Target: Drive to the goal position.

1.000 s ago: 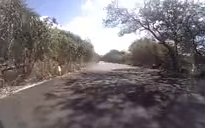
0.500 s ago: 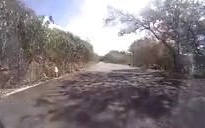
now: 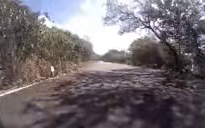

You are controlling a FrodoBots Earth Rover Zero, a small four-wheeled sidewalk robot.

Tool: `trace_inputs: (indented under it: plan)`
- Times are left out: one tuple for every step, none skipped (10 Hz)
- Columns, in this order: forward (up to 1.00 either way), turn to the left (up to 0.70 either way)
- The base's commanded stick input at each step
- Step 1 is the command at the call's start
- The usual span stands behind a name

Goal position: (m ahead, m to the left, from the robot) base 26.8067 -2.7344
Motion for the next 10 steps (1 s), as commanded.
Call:
trace_inputs:
  plan:
    - [0.5, 0.5]
    - [0.5, 0.28]
    - [0.5, 0.09]
    - [0.5, 0.0]
    - [0.5, 0.0]
    - [0.5, 0.0]
    - [0.5, 0.0]
    - [0.5, 0.0]
    - [0.5, 0.0]
    - [0.5, 0.0]
